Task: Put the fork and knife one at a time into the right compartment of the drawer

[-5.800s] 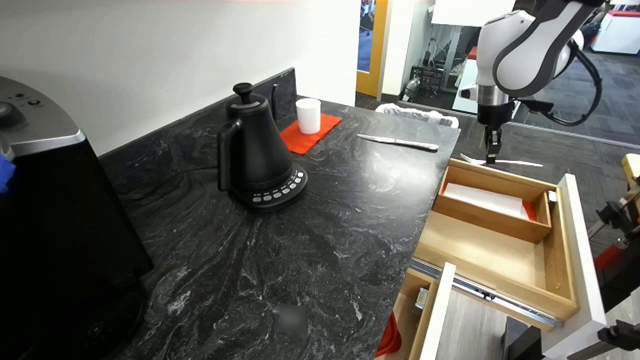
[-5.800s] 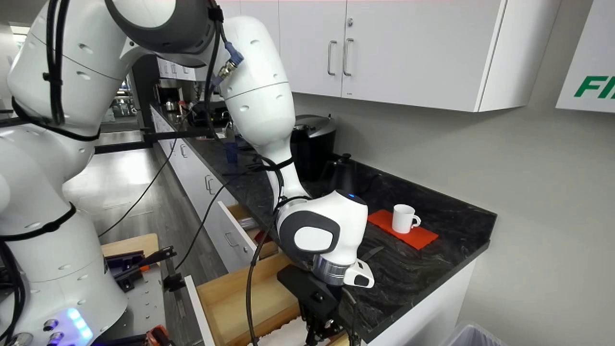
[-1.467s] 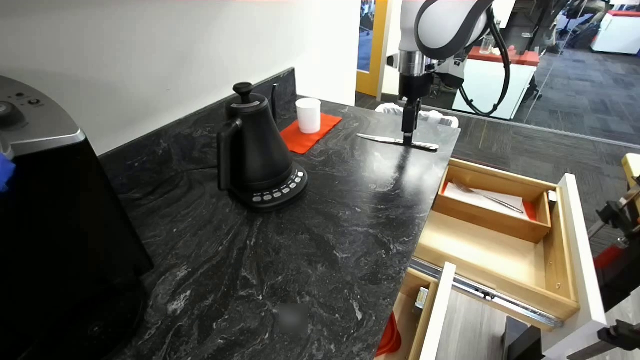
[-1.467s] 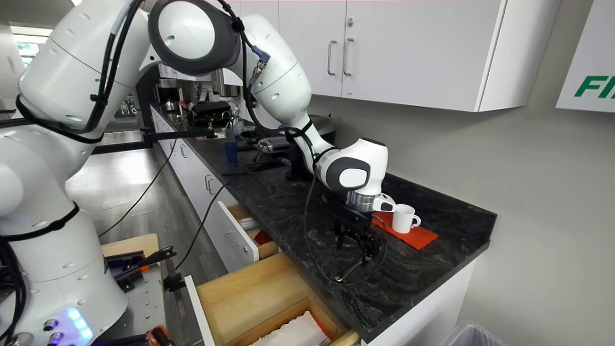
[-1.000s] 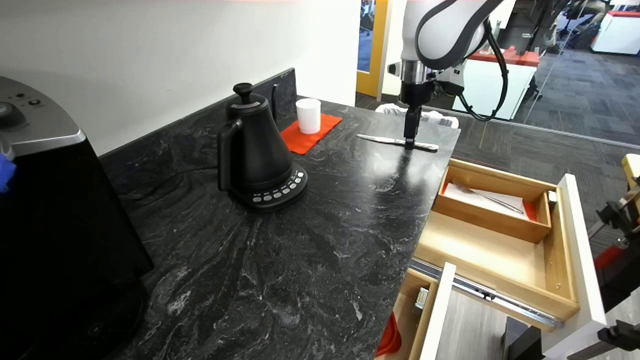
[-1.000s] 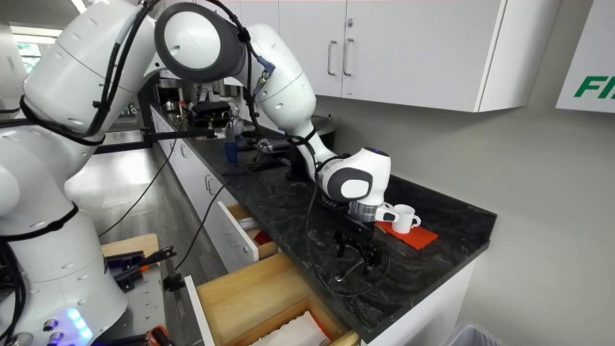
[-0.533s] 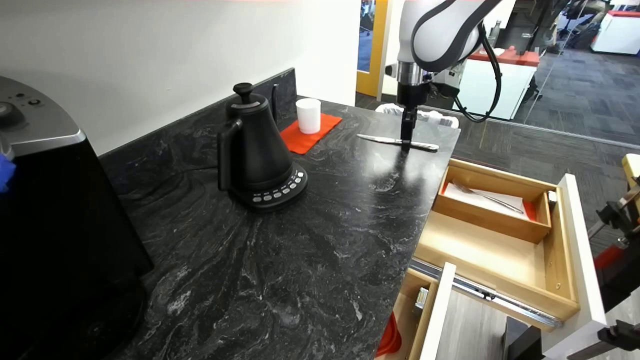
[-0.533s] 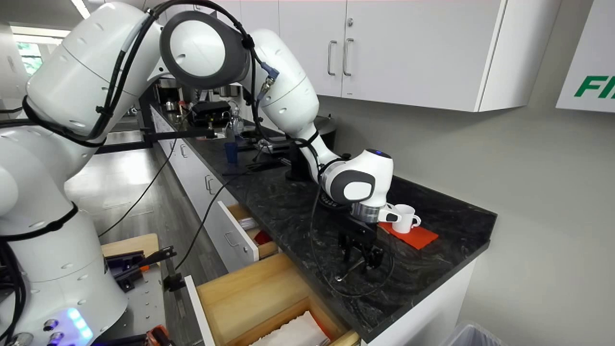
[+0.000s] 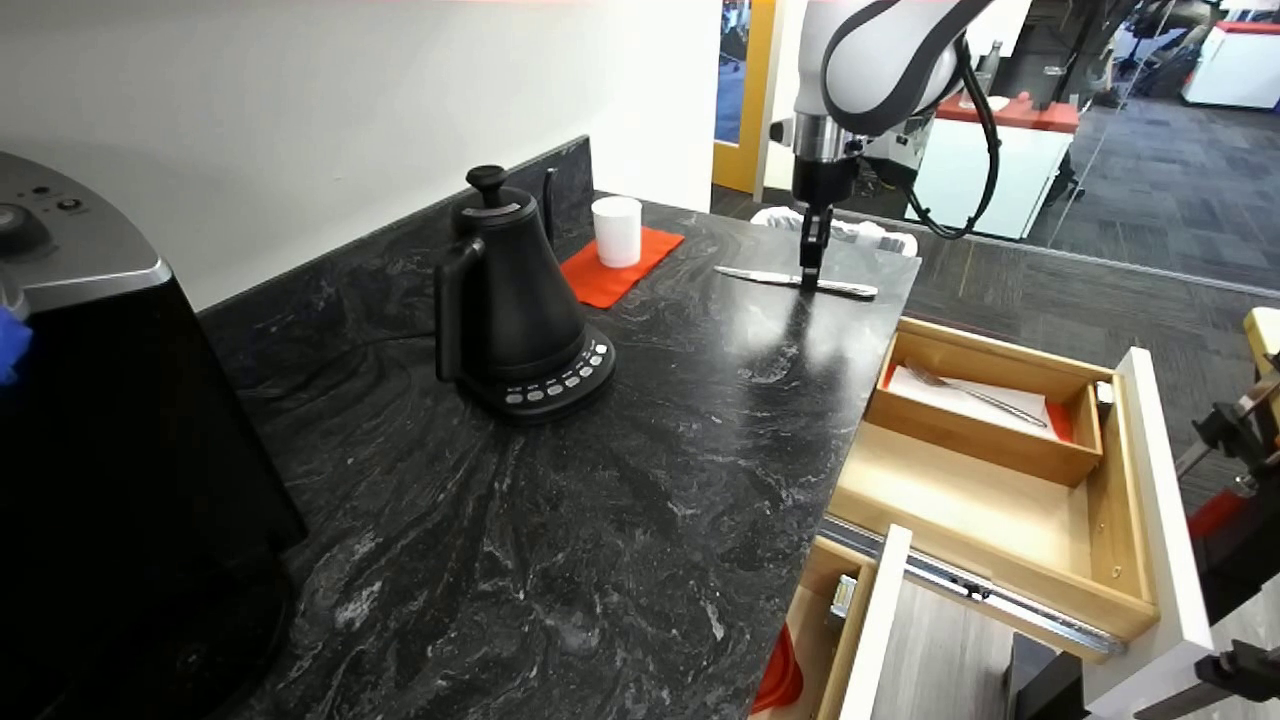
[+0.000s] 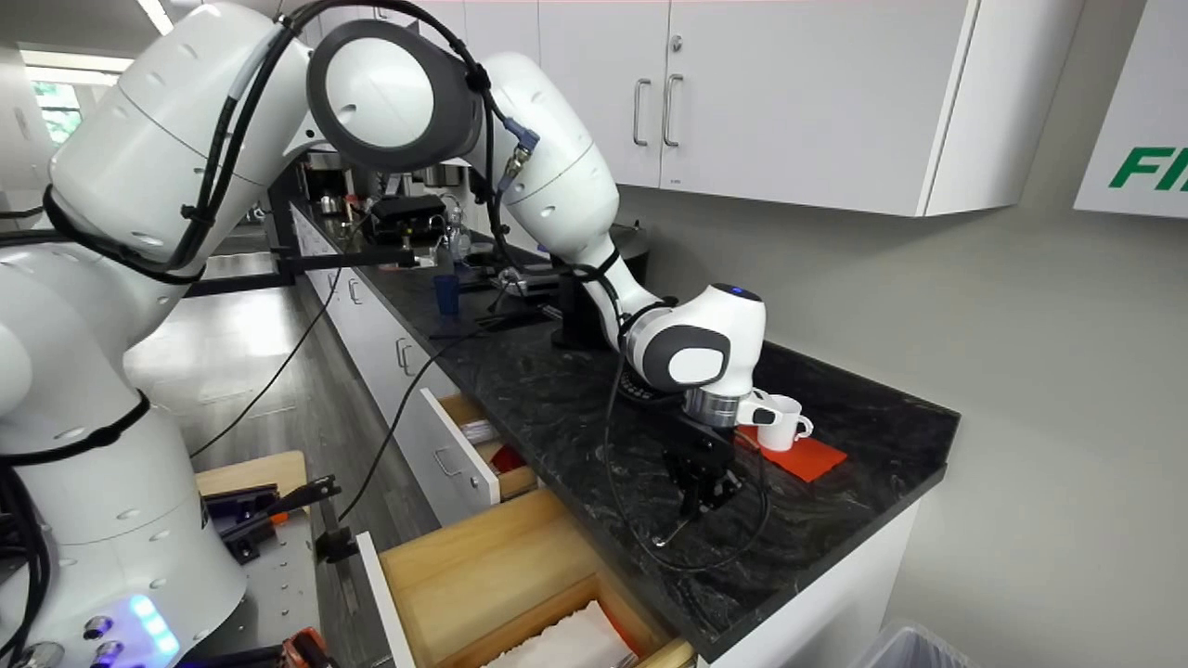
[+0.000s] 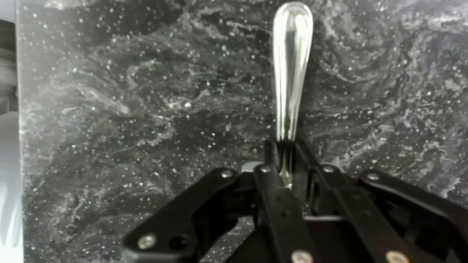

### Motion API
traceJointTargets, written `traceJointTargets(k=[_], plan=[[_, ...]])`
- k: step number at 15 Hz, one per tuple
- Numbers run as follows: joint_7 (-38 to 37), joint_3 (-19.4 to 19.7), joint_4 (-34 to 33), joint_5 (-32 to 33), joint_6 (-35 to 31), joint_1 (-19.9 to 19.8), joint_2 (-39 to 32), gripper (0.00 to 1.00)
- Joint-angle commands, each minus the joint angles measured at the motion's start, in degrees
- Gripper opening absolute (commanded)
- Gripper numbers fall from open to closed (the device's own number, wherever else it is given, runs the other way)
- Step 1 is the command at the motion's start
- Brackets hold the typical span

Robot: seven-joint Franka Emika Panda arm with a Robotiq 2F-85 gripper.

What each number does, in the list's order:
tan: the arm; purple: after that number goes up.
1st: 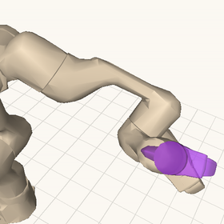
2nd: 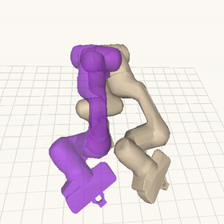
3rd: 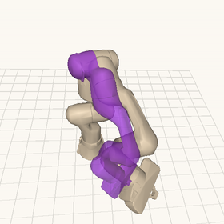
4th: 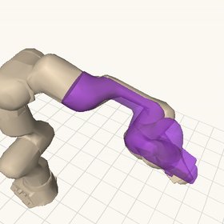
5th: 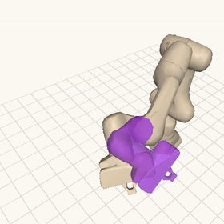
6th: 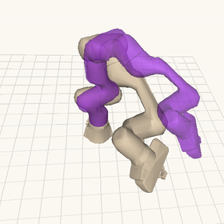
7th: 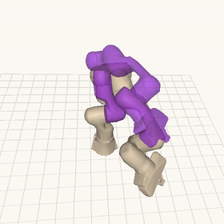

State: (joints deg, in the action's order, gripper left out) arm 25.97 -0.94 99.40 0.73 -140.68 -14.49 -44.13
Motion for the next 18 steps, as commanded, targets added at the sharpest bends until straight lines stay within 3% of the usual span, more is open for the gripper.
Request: traceJointTargets(k=[1, 8, 18], plan=[[0.79, -0.92, -0.02, -1.04, -0.22, -1.75, -0.39, 0.05], [-2.03, 1.14, 2.11, -0.73, -0.04, -0.98, 3.00, 0.07], [-13.31, 3.87, 9.75, 0.17, 1.51, 3.82, 16.10, 0.07]])
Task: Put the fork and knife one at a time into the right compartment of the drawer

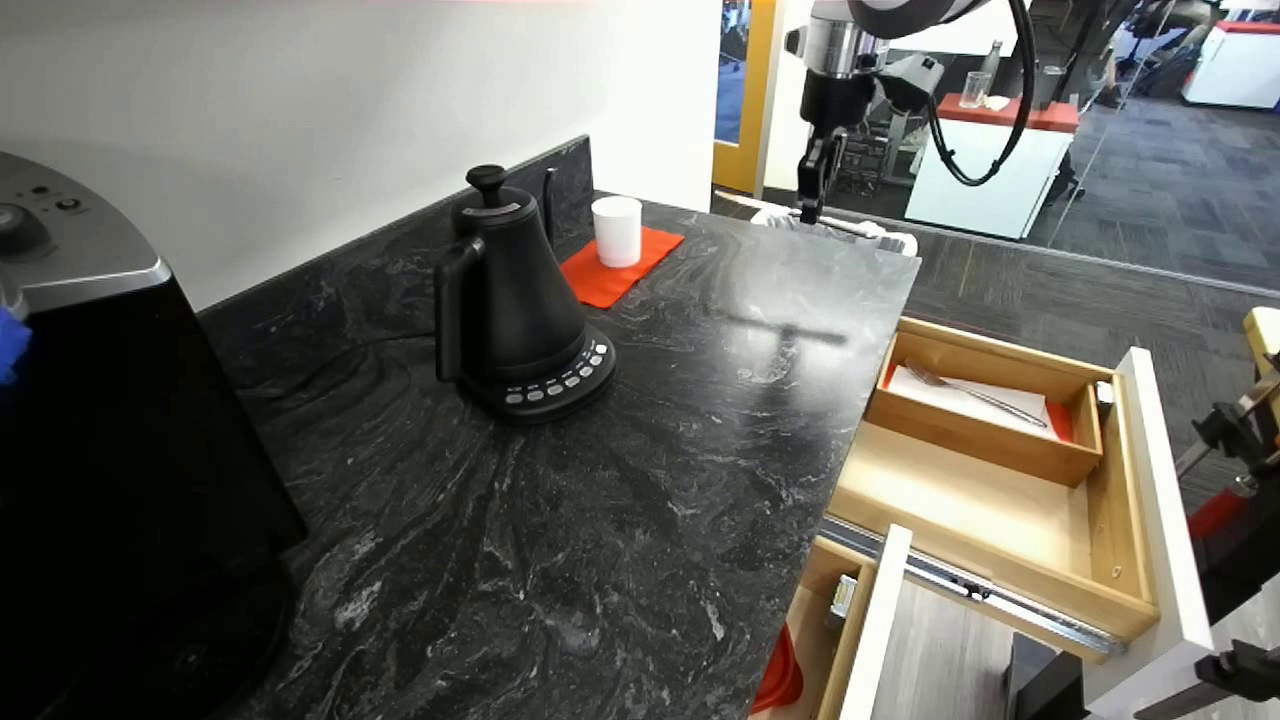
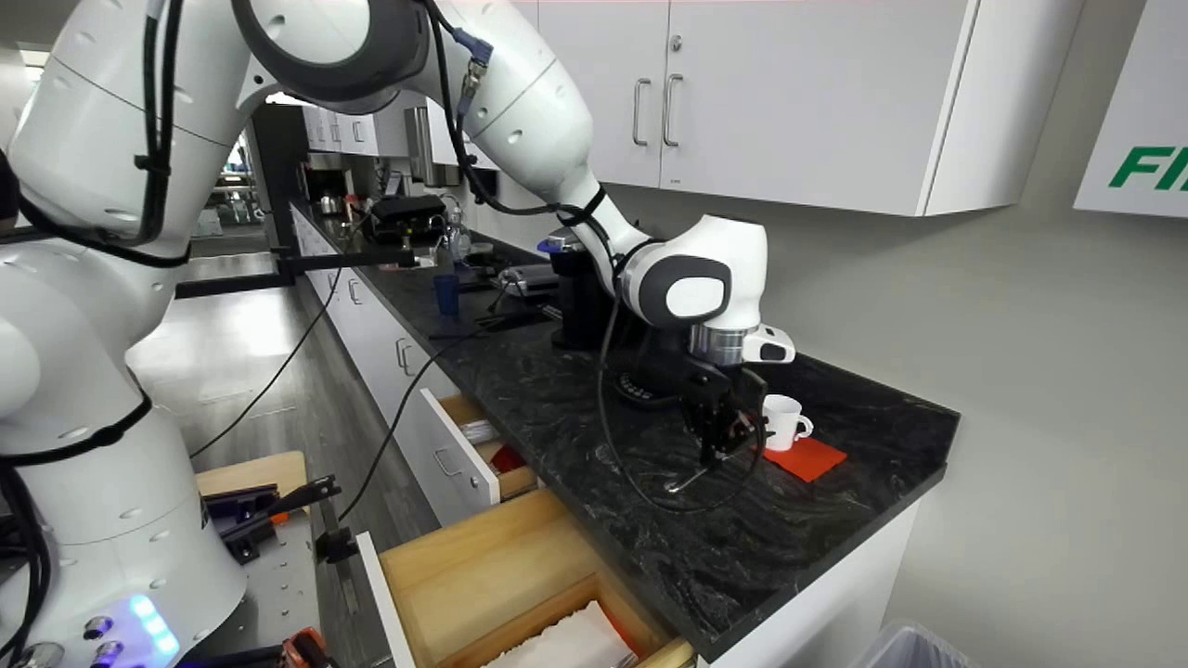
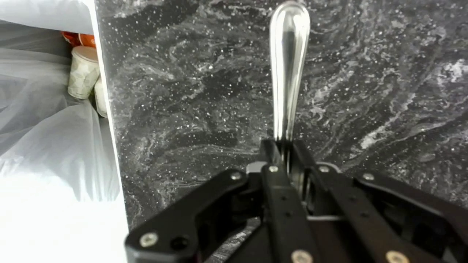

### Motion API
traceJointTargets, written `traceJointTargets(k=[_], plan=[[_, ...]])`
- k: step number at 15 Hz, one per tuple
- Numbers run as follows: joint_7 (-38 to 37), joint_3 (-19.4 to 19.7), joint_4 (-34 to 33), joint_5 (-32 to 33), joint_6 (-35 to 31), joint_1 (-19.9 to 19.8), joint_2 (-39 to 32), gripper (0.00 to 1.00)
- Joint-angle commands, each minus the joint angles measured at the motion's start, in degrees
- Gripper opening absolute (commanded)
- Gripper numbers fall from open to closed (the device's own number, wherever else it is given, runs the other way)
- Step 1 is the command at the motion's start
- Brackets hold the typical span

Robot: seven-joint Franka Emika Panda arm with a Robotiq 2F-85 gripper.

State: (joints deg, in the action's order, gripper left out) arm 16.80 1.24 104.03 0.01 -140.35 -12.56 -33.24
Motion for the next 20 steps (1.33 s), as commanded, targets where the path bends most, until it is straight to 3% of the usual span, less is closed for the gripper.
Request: traceJointTargets(k=[1, 8, 20], plan=[[-4.66, 1.74, 6.24, 0.69, 1.21, 2.03, 6.22, 0.07], [-8.89, 2.78, 15.66, 0.16, -0.73, 3.17, 13.38, 0.07], [-2.93, 4.62, 37.30, 0.30, -0.18, 1.80, 29.60, 0.07]])
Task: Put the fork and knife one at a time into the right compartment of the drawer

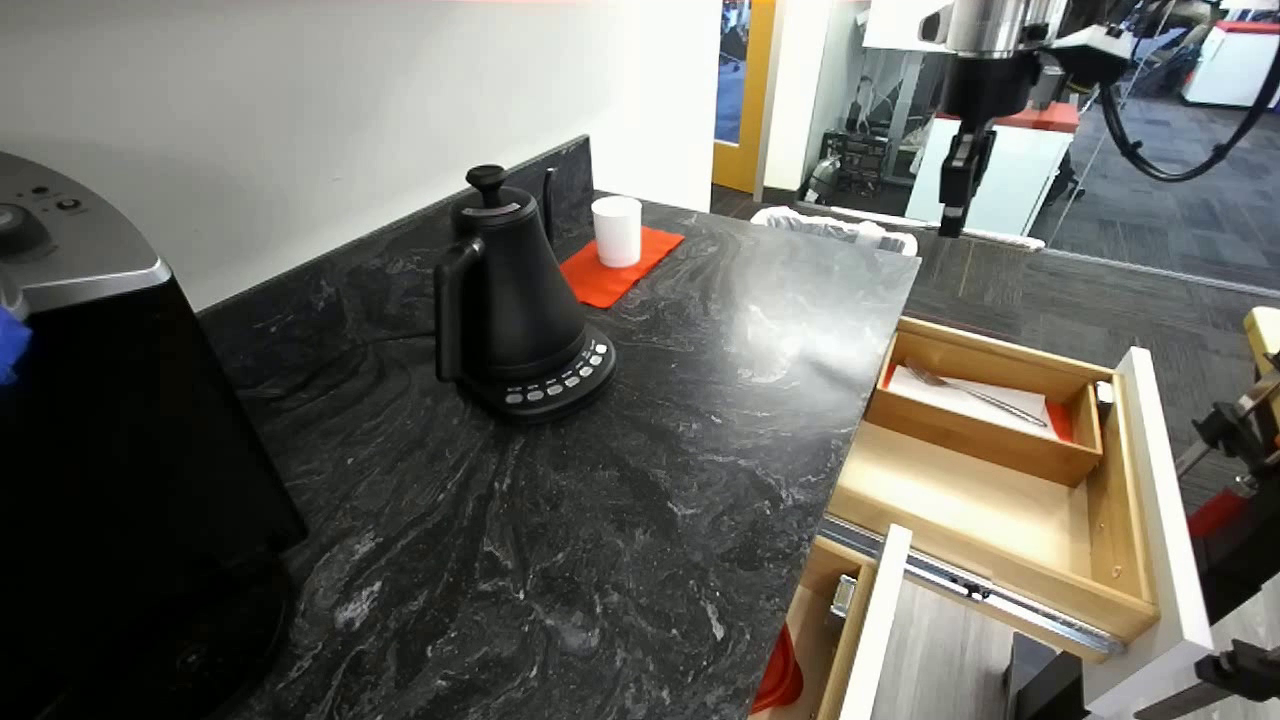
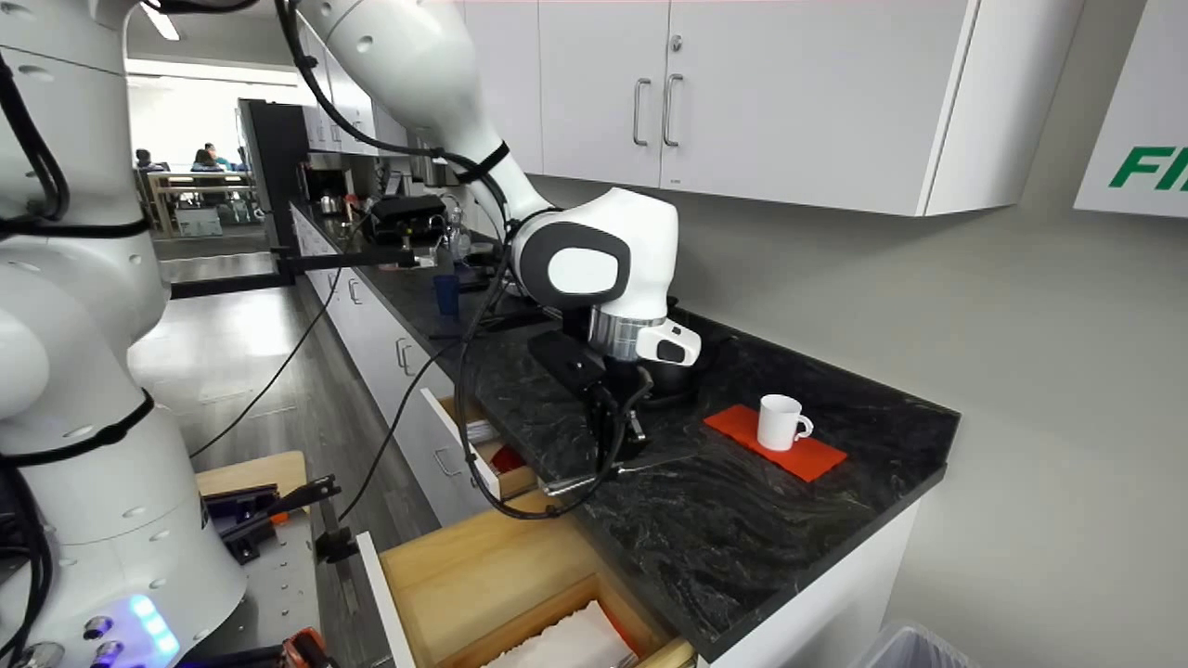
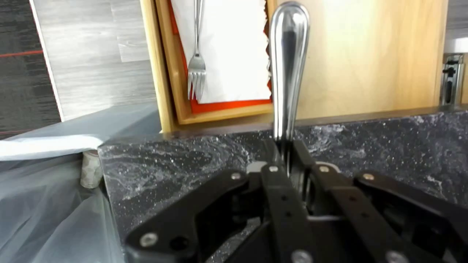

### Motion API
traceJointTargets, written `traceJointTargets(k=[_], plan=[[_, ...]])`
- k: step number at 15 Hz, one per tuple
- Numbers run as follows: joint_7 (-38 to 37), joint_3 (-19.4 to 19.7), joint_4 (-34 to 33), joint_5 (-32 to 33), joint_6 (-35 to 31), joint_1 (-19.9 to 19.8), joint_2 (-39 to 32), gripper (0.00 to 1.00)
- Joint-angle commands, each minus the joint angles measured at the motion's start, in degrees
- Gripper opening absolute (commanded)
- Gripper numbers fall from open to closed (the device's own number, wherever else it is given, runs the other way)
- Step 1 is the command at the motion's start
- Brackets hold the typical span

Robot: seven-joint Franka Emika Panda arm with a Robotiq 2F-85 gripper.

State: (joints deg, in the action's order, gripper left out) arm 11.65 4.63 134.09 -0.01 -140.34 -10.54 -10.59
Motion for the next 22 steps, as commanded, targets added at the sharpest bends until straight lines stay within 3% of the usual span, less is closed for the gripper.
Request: traceJointTargets(k=[1, 10, 22], plan=[[2.79, 1.70, 8.87, 0.55, -0.19, -0.25, 8.18, 0.07], [5.32, 5.56, 18.87, 3.21, -0.50, -0.75, 13.50, 0.07], [10.44, 7.79, 16.82, 4.57, -4.70, -2.02, 5.66, 0.07]])
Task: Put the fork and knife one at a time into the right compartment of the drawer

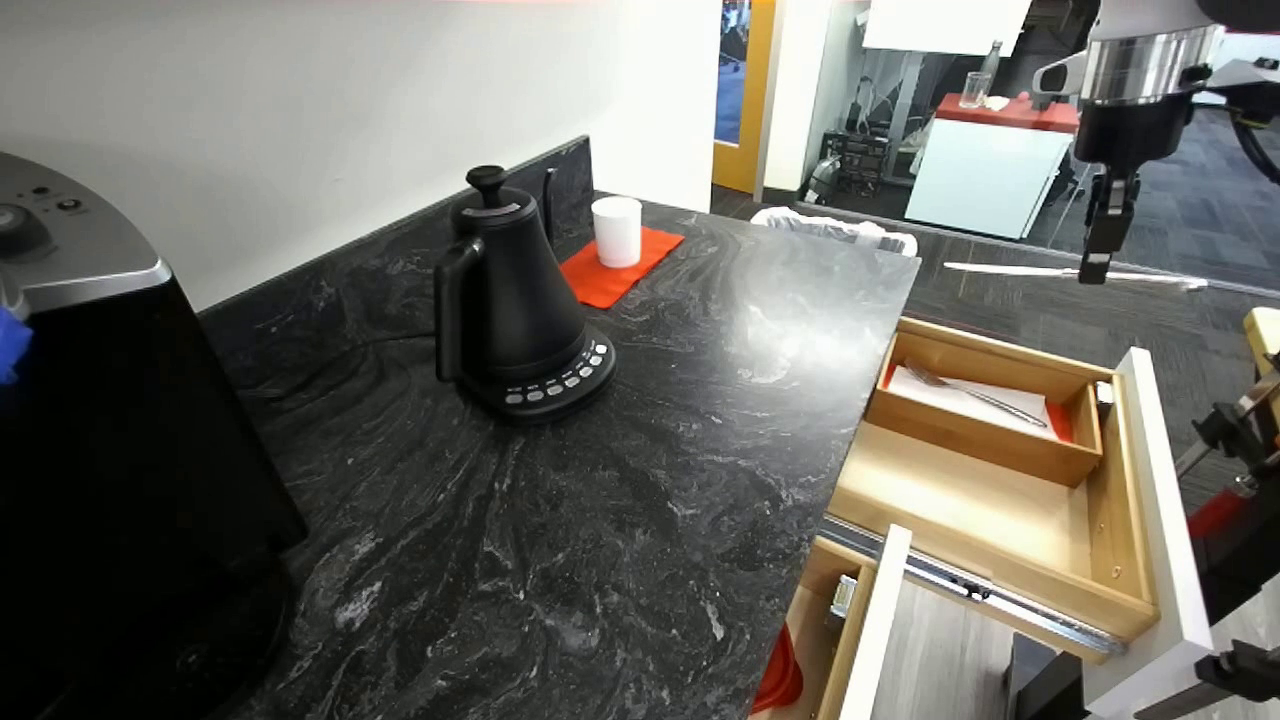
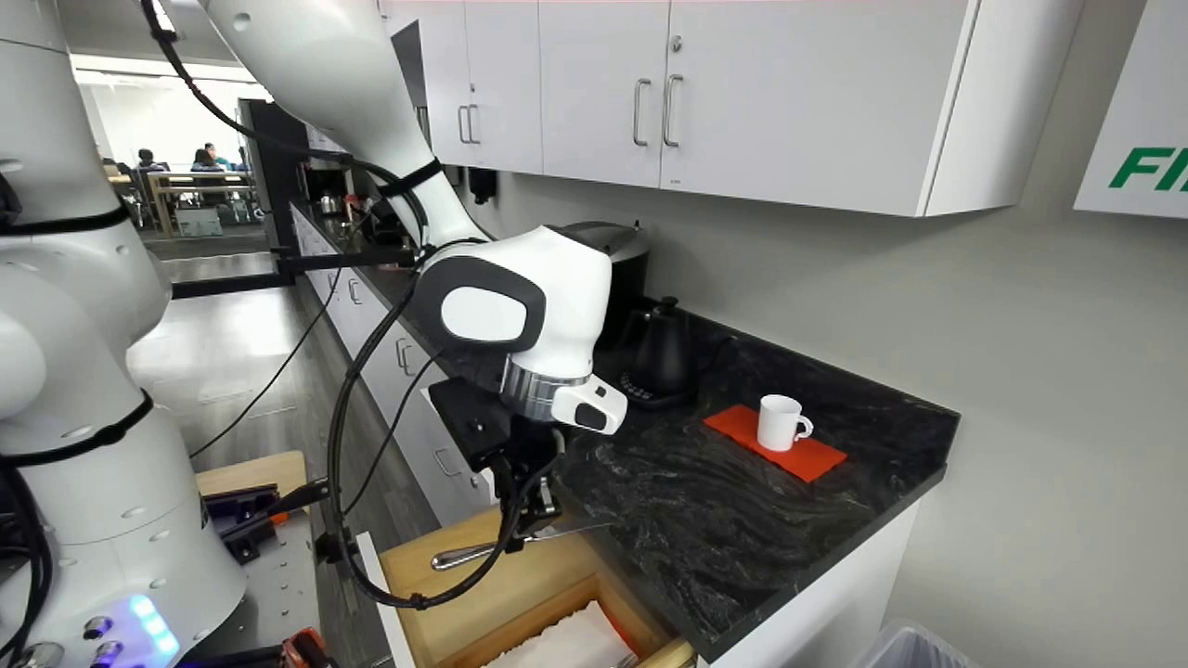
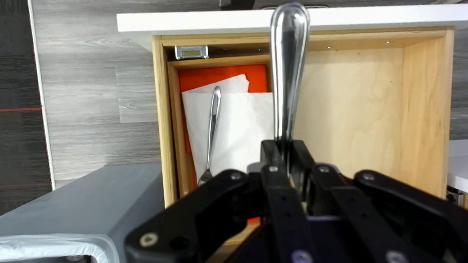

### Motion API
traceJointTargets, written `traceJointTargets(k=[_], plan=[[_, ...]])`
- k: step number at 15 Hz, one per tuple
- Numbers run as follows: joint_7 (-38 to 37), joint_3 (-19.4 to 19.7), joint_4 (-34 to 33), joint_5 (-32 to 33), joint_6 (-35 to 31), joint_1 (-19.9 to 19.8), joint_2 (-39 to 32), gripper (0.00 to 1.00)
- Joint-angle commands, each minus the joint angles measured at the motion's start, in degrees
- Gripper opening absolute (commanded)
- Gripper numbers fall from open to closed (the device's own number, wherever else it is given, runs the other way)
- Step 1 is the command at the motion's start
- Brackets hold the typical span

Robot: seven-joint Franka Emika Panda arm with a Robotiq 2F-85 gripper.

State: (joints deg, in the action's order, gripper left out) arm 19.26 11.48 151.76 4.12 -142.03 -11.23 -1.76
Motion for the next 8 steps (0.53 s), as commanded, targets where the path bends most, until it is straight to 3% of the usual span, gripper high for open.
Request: traceJointTargets(k=[1, 8], plan=[[3.57, 1.10, -1.00, 0.28, -4.06, -1.64, -4.46, 0.07], [7.71, -0.25, -4.91, -0.57, -9.91, -4.53, -15.61, 0.07]])
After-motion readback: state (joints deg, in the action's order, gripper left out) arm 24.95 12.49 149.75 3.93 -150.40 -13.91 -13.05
